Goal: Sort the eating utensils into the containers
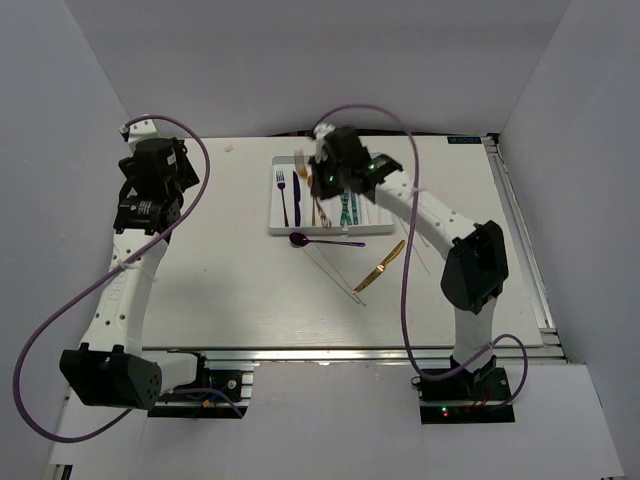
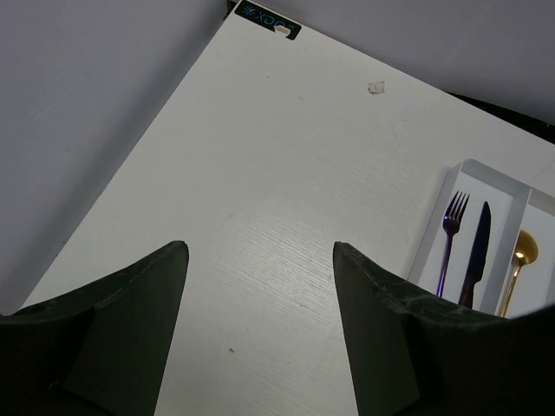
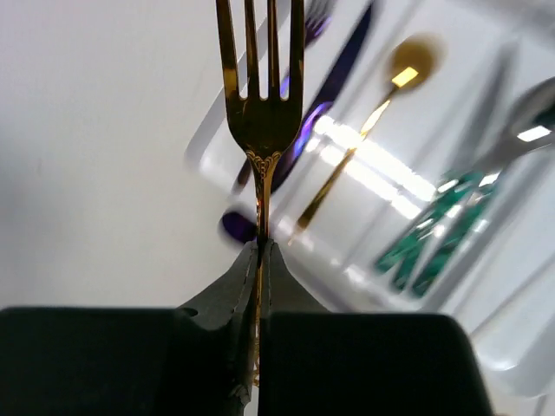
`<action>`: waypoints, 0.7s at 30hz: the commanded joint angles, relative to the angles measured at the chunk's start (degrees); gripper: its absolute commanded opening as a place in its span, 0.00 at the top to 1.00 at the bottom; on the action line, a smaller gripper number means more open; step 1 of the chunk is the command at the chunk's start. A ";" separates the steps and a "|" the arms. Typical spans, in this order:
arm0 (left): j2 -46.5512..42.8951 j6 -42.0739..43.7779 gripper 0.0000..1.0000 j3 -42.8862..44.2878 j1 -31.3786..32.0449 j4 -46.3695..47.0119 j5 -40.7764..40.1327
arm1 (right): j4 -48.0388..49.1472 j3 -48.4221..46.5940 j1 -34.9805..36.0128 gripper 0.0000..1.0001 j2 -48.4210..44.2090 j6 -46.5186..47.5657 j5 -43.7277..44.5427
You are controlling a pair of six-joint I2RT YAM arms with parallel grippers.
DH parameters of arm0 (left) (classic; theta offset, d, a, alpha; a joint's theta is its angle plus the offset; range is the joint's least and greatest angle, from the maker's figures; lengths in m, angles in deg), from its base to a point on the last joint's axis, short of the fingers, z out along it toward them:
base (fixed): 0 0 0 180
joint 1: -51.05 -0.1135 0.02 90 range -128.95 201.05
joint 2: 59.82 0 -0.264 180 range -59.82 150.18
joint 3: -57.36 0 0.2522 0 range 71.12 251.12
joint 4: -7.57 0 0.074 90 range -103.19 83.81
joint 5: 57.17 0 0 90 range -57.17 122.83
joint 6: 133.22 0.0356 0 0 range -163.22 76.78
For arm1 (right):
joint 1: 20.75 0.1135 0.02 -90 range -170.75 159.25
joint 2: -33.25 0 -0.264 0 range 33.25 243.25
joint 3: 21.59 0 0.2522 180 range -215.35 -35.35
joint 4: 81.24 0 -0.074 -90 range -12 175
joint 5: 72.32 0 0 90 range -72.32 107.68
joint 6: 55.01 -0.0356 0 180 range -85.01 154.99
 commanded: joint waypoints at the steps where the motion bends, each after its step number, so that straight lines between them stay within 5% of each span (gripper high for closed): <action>1: 0.90 -0.28 0.21 2.43 -0.30 1.11 -0.28 | 2.71 -8.85 -6.44 1.00 5.52 -6.50 3.30; 21: 1.87 3.95 0.21 -0.82 -0.38 3.84 -5.29 | 6.75 -20.74 -10.49 1.00 23.11 -14.51 4.98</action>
